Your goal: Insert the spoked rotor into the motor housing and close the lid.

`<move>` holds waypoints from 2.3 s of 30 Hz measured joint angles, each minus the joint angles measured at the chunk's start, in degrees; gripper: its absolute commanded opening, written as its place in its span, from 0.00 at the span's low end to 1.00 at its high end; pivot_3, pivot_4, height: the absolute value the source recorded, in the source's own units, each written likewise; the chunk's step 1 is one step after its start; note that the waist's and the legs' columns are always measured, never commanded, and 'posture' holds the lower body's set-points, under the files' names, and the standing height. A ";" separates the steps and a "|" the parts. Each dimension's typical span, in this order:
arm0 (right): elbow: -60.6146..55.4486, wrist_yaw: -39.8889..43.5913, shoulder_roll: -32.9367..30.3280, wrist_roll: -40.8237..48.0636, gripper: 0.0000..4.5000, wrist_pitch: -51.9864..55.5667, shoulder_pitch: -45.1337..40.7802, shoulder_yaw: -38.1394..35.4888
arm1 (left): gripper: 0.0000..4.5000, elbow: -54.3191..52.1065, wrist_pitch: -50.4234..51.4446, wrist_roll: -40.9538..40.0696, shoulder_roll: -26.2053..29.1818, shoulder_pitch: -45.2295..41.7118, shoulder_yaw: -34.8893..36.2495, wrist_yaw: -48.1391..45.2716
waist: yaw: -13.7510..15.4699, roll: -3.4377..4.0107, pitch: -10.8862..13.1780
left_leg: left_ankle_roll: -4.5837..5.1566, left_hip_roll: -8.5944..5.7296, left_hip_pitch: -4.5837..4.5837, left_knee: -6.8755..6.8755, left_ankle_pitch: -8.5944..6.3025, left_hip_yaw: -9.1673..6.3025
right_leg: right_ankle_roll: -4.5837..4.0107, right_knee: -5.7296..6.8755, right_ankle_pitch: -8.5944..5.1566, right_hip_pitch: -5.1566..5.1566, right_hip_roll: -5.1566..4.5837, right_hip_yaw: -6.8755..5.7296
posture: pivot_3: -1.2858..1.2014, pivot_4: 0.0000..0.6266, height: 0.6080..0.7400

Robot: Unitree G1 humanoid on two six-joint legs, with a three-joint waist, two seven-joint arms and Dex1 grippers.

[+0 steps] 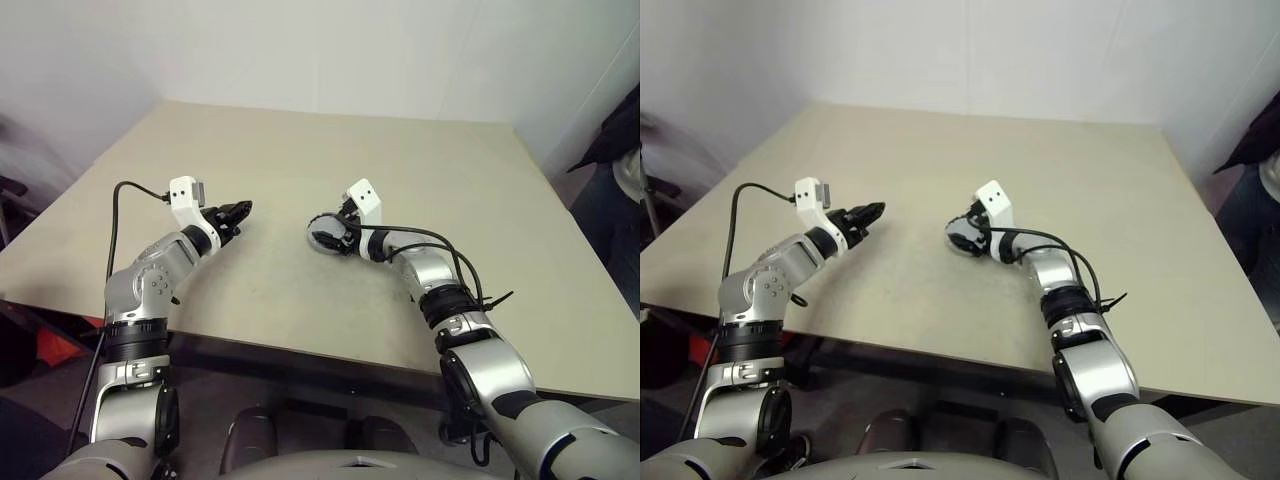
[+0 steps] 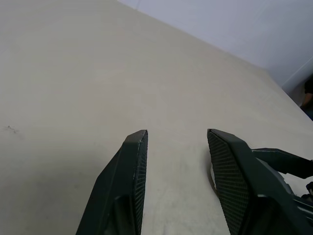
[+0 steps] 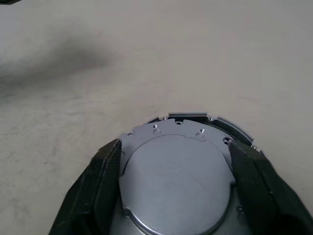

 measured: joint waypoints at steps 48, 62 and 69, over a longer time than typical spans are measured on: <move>6.89 -6.30 3.52 -1.67 0.72 -4.89 -3.02 -2.65 | 0.46 -0.27 0.11 0.01 0.12 0.04 0.03 0.04 | -1.20 0.06 0.05 | -0.02 0.04 -0.43 -0.01 0.02 0.03 | -0.15 0.04 0.00 -0.43 0.00 -0.05 | 0.52 0.00 1.00; 9.02 -7.80 3.86 -3.00 0.72 -6.79 -3.55 -2.00 | 0.46 -0.58 0.30 -0.07 0.16 1.05 0.25 0.22 | -1.22 0.06 0.05 | -0.02 0.04 0.05 -0.06 0.01 -0.01 | 0.21 0.01 -0.21 -0.01 0.00 -0.03 | 0.52 0.00 1.00; 7.55 -5.75 3.09 -3.00 0.72 -6.21 -2.87 -1.55 | 0.46 -0.66 0.33 -0.09 0.14 1.05 0.25 0.26 | -1.21 0.06 0.05 | 0.00 0.03 0.03 -0.15 -0.01 0.00 | 0.18 -0.06 -0.22 -0.02 0.00 -0.02 | 0.52 0.00 1.00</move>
